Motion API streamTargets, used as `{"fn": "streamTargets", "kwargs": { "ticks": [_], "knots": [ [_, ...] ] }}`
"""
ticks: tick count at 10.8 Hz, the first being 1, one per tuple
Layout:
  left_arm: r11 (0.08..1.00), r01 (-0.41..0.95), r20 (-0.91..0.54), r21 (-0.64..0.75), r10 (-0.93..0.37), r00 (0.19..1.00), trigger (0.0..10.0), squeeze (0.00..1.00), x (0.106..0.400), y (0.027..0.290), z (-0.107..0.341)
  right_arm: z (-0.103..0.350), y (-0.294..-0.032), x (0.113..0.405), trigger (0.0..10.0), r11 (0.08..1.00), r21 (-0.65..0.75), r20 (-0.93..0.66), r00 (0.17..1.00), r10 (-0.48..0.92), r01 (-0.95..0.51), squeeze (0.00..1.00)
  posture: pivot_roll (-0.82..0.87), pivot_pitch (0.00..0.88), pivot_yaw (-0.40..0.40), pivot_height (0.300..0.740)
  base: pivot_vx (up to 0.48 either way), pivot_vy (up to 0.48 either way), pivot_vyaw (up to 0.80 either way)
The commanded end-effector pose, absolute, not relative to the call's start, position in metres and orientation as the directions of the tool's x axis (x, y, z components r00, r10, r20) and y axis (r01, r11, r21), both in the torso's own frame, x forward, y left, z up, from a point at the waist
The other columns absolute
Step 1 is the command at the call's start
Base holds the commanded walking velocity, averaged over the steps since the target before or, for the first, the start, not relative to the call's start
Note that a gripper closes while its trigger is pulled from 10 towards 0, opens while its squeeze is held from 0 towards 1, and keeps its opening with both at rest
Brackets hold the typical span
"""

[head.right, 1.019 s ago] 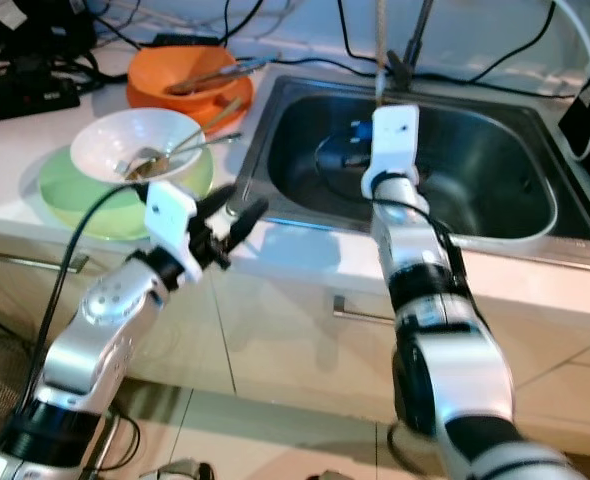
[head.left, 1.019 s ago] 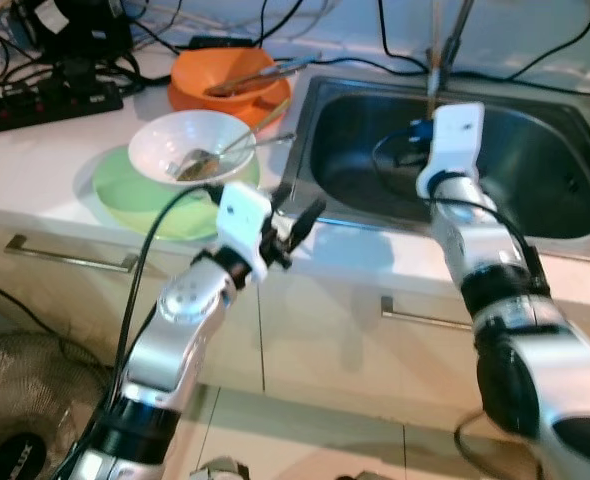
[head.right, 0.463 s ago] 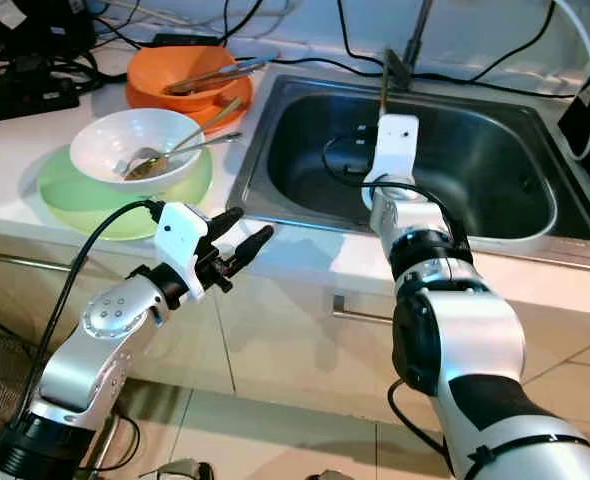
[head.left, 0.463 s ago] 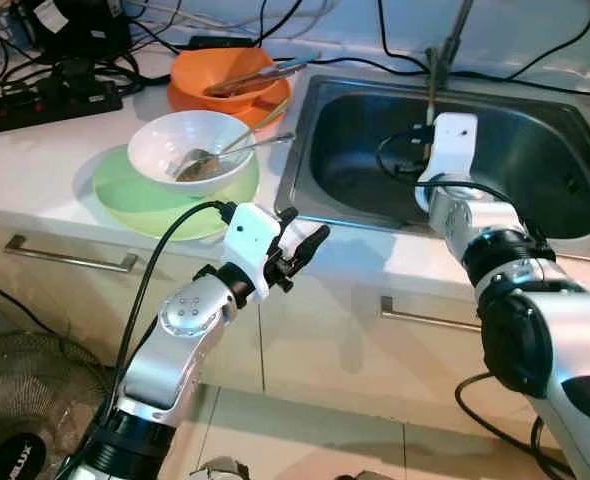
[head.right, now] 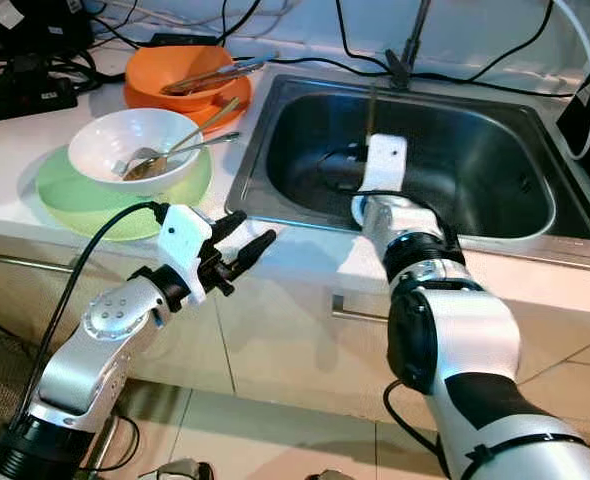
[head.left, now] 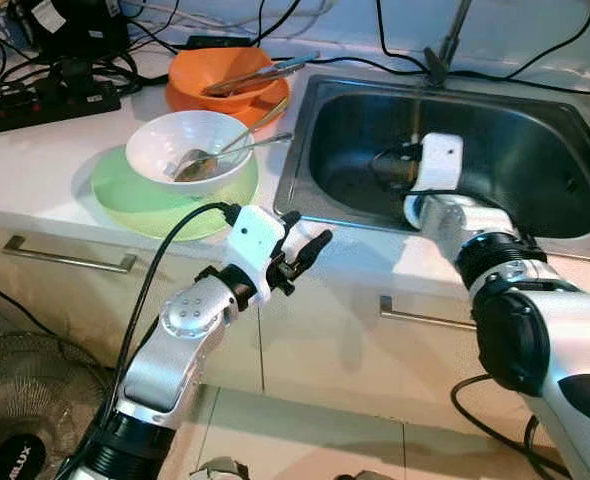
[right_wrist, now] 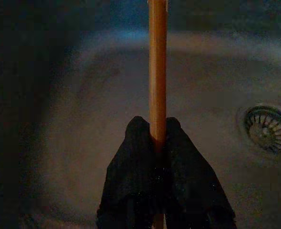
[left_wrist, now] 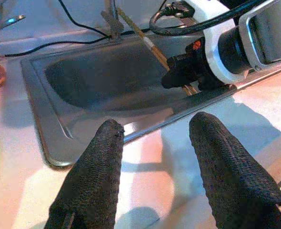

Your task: Kitchen organization

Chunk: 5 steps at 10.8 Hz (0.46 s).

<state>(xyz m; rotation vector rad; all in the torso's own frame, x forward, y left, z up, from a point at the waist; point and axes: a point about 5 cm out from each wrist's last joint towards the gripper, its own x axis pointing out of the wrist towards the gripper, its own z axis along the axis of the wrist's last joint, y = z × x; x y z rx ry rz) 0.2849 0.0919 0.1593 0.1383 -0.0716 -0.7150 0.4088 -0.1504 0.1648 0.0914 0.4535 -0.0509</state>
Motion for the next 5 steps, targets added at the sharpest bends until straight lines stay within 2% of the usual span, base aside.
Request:
{"fn": "streamTargets", "kwargs": {
  "ticks": [1,2,3,4,5],
  "knots": [
    [0.737,0.657,0.01,0.158,-0.667,0.745,10.0,0.0,0.2814,0.0905,0.1595,0.1688,-0.1476,0.4099,10.0,0.994,0.091,-0.446,0.895,-0.016,0.063,0.0,0.13,0.08,-0.059,0.74,0.0,0.0,0.0],
    [0.739,0.655,0.007,0.157,-0.664,0.747,10.0,0.0,0.281,0.0914,0.1592,0.1692,-0.1468,0.4101,10.0,0.995,0.078,-0.444,0.896,-0.014,0.054,0.0,0.13,0.081,-0.06,0.74,0.0,0.0,0.0],
    [0.74,0.655,0.004,0.157,-0.663,0.748,10.0,0.0,0.2808,0.0917,0.1589,0.1697,-0.1468,0.4103,10.0,0.995,0.078,-0.443,0.896,-0.016,0.056,0.44,0.13,0.082,-0.061,0.74,0.0,0.0,0.0],
    [0.74,0.655,0.002,0.156,-0.663,0.749,10.0,0.0,0.2805,0.0915,0.1585,0.1701,-0.1474,0.4104,10.0,0.995,0.078,-0.442,0.897,-0.018,0.058,1.0,0.13,0.081,-0.061,0.74,0.0,0.0,0.0],
    [0.739,0.656,0.0,0.155,-0.664,0.748,10.0,0.0,0.2804,0.0912,0.1583,0.1705,-0.148,0.4106,10.0,0.996,0.074,-0.44,0.898,-0.019,0.057,1.0,0.13,0.081,-0.062,0.74,0.0,0.0,0.0]
  ]
}}
